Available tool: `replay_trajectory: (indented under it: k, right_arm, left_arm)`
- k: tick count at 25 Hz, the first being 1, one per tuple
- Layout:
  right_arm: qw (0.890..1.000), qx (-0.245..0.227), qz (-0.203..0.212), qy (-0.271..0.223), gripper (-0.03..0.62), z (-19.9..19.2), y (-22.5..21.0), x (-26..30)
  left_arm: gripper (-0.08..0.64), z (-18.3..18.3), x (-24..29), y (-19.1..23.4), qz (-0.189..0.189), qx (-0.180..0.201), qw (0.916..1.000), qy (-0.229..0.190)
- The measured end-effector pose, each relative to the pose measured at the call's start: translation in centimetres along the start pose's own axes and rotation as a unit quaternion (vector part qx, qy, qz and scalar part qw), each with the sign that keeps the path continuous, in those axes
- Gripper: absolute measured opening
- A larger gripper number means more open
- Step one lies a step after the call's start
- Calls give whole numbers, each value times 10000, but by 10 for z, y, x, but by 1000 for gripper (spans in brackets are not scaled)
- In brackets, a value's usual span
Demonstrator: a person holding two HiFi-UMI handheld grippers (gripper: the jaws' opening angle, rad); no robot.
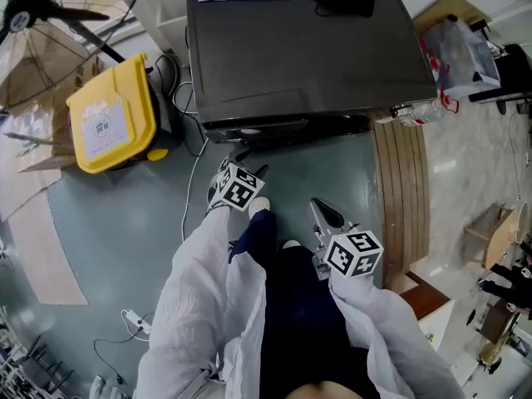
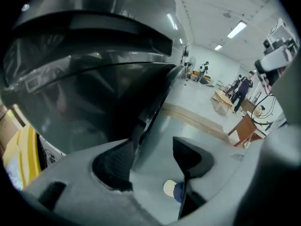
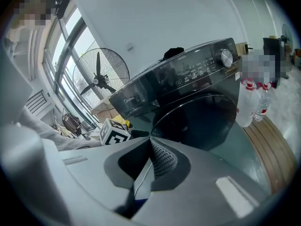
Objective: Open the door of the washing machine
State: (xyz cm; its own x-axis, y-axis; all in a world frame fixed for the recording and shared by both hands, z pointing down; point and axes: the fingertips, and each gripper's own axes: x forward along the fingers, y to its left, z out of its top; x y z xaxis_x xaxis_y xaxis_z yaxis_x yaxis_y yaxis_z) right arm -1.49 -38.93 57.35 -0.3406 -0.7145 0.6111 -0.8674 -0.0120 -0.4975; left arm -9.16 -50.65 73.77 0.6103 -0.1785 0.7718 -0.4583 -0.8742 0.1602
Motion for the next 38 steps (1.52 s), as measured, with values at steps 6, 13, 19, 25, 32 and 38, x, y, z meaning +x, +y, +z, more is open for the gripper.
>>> replay_trajectory:
  k: [6, 13, 19, 25, 32, 38]
  right_arm:
    - [9999, 63, -45, 131, 12, -2, -6, 4]
    - [9997, 24, 24, 221, 11, -2, -4, 9]
    - [9996, 8, 115, 241, 11, -6, 3, 9]
    - [9996, 113, 72, 260, 11, -18, -5, -3]
    - [9998, 131, 2, 151, 11, -23, -16, -16]
    - [9998, 114, 44, 123, 11, -31, -27, -34]
  left_arm:
    - [242, -6, 19, 1, 49, 263, 9992, 282]
    - [98, -2, 19, 17, 515, 292, 9981, 176]
    - [92, -7, 17, 13, 679, 370, 9969, 159]
    - [89, -20, 14, -9, 601, 444, 9970, 200]
    - [81, -41, 10, -46, 470, 417, 9976, 286]
    - [75, -52, 8, -84, 505, 260, 9979, 312]
